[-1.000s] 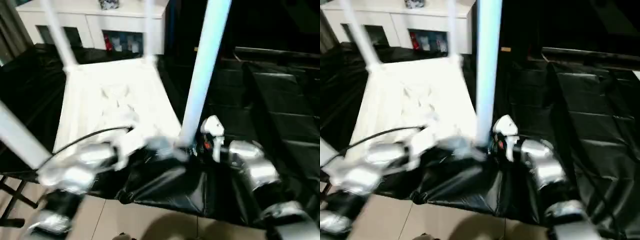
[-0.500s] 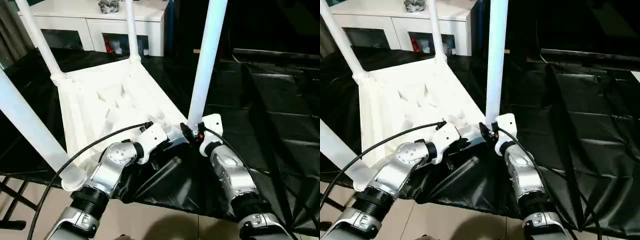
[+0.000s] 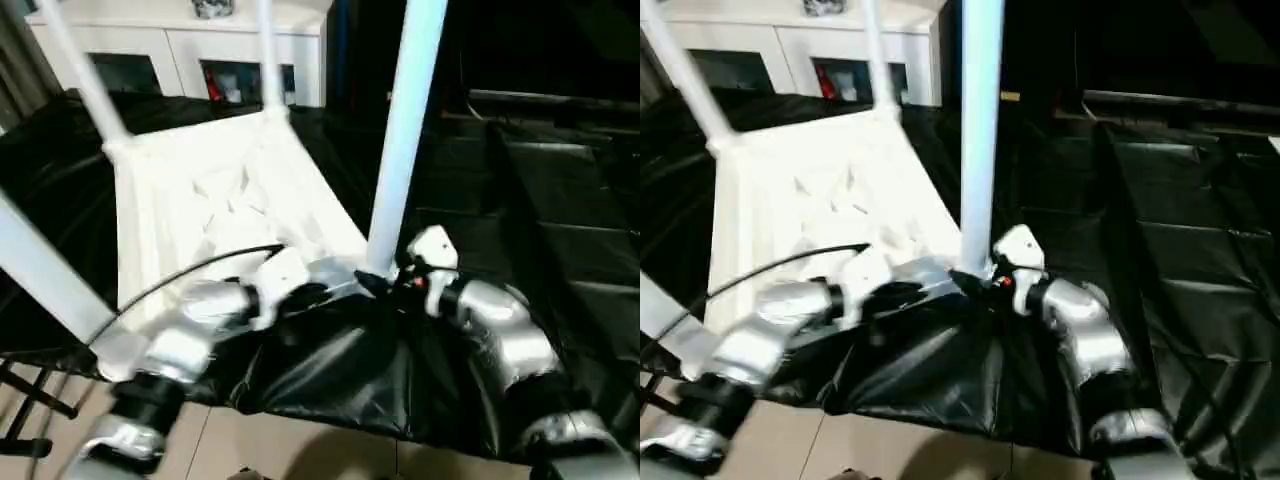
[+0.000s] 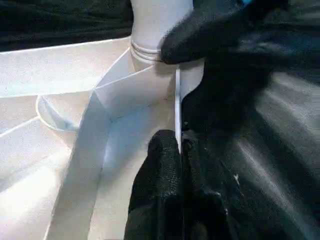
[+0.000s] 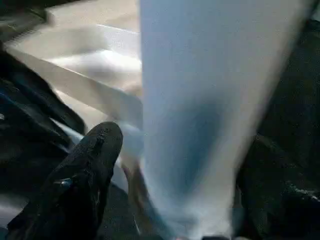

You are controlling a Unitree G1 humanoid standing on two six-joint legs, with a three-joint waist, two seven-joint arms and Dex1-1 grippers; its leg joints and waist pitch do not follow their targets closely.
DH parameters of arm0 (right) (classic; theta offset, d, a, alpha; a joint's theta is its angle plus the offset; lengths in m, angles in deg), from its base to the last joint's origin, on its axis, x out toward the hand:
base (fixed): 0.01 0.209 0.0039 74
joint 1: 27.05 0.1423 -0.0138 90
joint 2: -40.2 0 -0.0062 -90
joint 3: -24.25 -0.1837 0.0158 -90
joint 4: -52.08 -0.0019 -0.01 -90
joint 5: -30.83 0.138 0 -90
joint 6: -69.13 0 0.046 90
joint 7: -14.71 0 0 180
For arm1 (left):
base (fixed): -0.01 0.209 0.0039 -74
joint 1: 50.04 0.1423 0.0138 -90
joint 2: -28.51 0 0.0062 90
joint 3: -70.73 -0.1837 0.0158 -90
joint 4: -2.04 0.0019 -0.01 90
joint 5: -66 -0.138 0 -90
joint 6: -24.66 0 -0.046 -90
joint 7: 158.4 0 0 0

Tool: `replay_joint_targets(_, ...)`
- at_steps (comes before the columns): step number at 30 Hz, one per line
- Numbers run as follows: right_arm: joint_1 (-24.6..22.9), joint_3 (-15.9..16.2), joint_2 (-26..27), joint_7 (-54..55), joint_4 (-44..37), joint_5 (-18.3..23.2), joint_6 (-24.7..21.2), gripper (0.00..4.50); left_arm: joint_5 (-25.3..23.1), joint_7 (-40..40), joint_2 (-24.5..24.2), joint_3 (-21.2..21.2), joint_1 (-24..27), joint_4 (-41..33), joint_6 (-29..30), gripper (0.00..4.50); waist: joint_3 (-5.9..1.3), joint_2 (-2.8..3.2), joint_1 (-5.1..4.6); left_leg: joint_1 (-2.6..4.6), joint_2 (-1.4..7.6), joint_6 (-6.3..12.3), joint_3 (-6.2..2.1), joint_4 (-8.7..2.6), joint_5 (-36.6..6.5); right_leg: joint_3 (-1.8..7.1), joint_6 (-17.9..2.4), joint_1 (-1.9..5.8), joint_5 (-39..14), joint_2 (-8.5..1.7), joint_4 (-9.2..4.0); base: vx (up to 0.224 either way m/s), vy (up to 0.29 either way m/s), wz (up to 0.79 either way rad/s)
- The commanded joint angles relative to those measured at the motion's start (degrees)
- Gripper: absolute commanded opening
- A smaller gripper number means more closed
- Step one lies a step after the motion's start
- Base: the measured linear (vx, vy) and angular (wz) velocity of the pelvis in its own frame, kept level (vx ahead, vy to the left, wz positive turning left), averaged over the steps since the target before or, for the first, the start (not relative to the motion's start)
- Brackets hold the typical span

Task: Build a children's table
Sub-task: Rotate leg to tighten

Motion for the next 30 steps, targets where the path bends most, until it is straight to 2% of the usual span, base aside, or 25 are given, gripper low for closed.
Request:
replay_joint_targets(1,1.42,0.71,-1.38,-3.75,0.98,0.74,-0.03,3.65,2.99,-4.32,-0.40,-0.53,0.56,-3.29,-1.92,0.00,-3.88,-0.61,0.38,0.20,2.00,5.82,-0.16,-3.23,-8.19,2.01,-15.85,3.29,-2.55,-2.63,-2.68,0.000,0.000,0.00)
replay_joint_targets(4,1.91,1.95,-2.72,-7.25,1.73,0.38,-0.07,3.65,3.57,-5.83,-1.40,-0.71,0.88,-3.64,-2.13,0.00,-3.81,-0.39,1.08,0.32,2.11,6.33,0.01,-3.02,-7.85,2.02,-16.51,3.06,-1.79,-2.52,-2.45,0.000,0.000,0.00)
replay_joint_targets(5,2.34,3.37,-4.03,-11.61,2.70,0.14,0.07,3.65,4.11,-7.12,-2.54,-0.65,1.28,-3.89,-2.39,0.00,-3.73,-0.93,1.30,0.30,2.14,6.29,0.06,-3.05,-8.42,2.04,-16.44,3.10,-2.83,-2.64,-2.38,0.000,0.000,0.00)
replay_joint_targets(6,2.40,3.50,-4.15,-12.11,2.77,0.16,0.00,3.65,4.17,-7.27,-2.70,-0.63,1.34,-3.95,-2.37,0.00,-3.72,-1.08,1.40,0.31,2.11,6.22,0.12,-3.06,-9.14,2.04,-16.24,3.08,-3.91,-2.69,-2.53,0.000,0.000,0.00)
replay_joint_targets(8,3.52,4.72,-5.26,-17.53,3.89,0.47,-0.71,3.65,4.93,-9.36,-4.82,-0.16,2.13,-4.63,-2.28,0.00,-3.63,-1.06,1.58,0.35,2.22,5.41,0.02,-3.17,-10.24,2.12,-15.64,3.07,-6.66,-2.92,-2.64,0.000,0.000,0.00)
replay_joint_targets(9,3.69,4.77,-5.27,-17.88,4.02,0.52,-0.85,3.65,5.00,-9.59,-5.05,-0.09,2.22,-4.67,-2.29,0.00,-3.44,-1.36,1.65,0.29,2.25,5.21,0.06,-3.27,-10.72,2.19,-15.11,2.94,-8.21,-2.88,-2.72,0.000,0.000,0.00)
replay_joint_targets(11,4.42,4.99,-5.15,-19.50,4.56,0.94,-1.48,3.40,5.22,-10.50,-6.03,0.33,2.68,-4.82,-2.34,0.00,-3.27,-1.17,1.60,0.42,2.26,4.44,0.04,-3.41,-12.05,2.27,-14.77,2.78,-10.48,-2.91,-2.99,0.000,0.000,0.00)
replay_joint_targets(13,4.63,5.33,-5.29,-20.56,4.66,0.96,-1.54,3.33,5.40,-10.86,-6.48,0.51,2.94,-4.98,-2.31,0.00,-3.19,-1.20,1.60,0.39,2.29,3.64,-0.04,-3.51,-12.50,2.35,-14.22,2.78,-11.60,-2.95,-3.05,0.000,0.000,0.00)
replay_joint_targets(15,4.76,5.67,-5.50,-21.39,4.74,0.90,-1.58,3.13,5.51,-11.12,-6.84,0.58,3.13,-5.09,-2.25,0.00,-3.20,-1.32,1.53,0.34,2.27,3.34,-0.02,-3.50,-12.81,2.37,-14.09,2.81,-11.73,-2.92,-3.03,0.000,0.000,0.00)
replay_joint_targets(16,4.83,5.98,-5.80,-22.67,4.82,1.05,-1.57,2.89,5.68,-11.50,-7.45,0.61,3.36,-5.14,-2.09,0.00,-3.25,-1.13,1.62,0.44,2.26,3.20,-0.06,-3.48,-12.74,2.38,-14.03,2.77,-11.74,-2.92,-3.00,0.000,0.000,0.00)
replay_joint_targets(20,4.82,5.73,-5.97,-24.19,5.26,1.55,-1.61,2.68,6.05,-11.67,-7.89,0.32,3.31,-4.92,-2.01,0.00,-3.39,-1.21,1.66,0.40,2.17,3.55,0.01,-3.31,-11.34,2.38,-14.63,2.84,-9.40,-2.83,-2.77,0.000,0.000,0.00)
replay_joint_targets(25,4.21,5.65,-6.00,-25.64,4.91,2.07,-2.29,2.63,6.25,-11.67,-7.69,0.20,3.00,-4.86,-1.65,0.00,-3.42,-1.19,1.76,0.37,2.17,3.97,0.01,-3.23,-10.73,2.31,-15.02,2.84,-8.78,-2.79,-2.68,0.000,0.000,0.00)
replay_joint_targets(26,3.98,5.86,-6.02,-26.18,4.61,2.06,-2.42,2.63,6.26,-11.71,-7.70,0.21,2.94,-4.95,-1.49,0.00,-3.42,-0.97,1.80,0.40,2.17,3.89,-0.02,-3.24,-10.88,2.31,-15.07,2.85,-8.86,-2.81,-2.67,0.000,0.000,0.00)
replay_joint_targets(27,3.89,5.93,-6.02,-26.36,4.51,2.06,-2.46,2.63,6.25,-11.72,-7.71,0.22,2.92,-4.97,-1.45,0.00,-3.43,-1.08,1.76,0.37,2.14,3.86,0.01,-3.21,-11.03,2.31,-15.04,2.86,-8.93,-2.80,-2.74,0.000,0.000,0.00)
replay_joint_targets(30,2.77,6.26,-5.89,-26.47,3.49,2.11,-2.57,2.63,5.75,-11.25,-7.69,0.19,3.17,-4.65,-1.66,0.00,-3.43,-0.62,1.83,0.45,2.15,3.42,-0.02,-3.26,-11.68,2.30,-15.10,2.83,-8.50,-2.71,-2.80,0.000,0.000,0.00)
